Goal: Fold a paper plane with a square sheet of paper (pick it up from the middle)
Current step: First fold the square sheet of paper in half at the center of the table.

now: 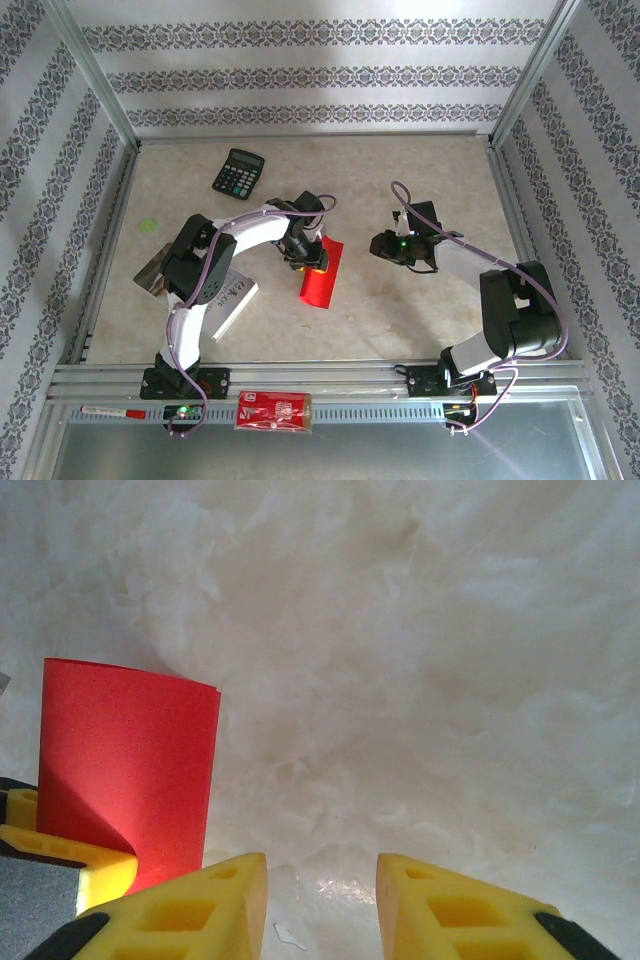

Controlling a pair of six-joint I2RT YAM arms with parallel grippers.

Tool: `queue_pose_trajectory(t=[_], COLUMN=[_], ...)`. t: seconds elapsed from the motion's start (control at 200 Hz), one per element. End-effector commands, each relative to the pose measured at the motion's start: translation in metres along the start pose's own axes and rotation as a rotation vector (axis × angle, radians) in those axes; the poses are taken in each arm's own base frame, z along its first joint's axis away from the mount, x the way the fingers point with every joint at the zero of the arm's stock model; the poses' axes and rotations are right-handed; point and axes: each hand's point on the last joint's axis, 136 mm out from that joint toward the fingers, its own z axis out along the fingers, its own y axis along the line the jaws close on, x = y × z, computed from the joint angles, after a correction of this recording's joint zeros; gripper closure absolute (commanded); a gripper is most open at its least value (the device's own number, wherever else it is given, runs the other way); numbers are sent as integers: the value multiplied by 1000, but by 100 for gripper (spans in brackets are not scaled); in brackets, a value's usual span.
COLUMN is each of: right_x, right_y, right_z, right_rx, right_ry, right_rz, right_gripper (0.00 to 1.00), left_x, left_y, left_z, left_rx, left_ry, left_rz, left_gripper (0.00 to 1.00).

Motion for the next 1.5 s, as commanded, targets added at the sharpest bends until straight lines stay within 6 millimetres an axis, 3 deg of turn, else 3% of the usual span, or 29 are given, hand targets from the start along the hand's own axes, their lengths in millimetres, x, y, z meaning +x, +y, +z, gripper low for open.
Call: queue_pose_trajectory(t=[0.0, 0.495, 0.829, 1.499], right_x=[-1, 1, 11, 14], right_y=[1, 6, 27, 24], right_z=[3, 4, 14, 19], right_rx=[7, 0, -41, -32], right_ry=[3, 9, 32, 45], right_rz=[-8, -13, -48, -43], right_gripper=[66, 66, 71, 71], left_x=[20, 19, 20, 17], left_y=[32, 36, 38, 34], left_z=[41, 40, 43, 43], left_rx=[-120, -138, -138, -118], left_ry=[79, 73, 69, 42], left_rz=[-29, -35, -43, -55], left_gripper=[64, 64, 64, 67])
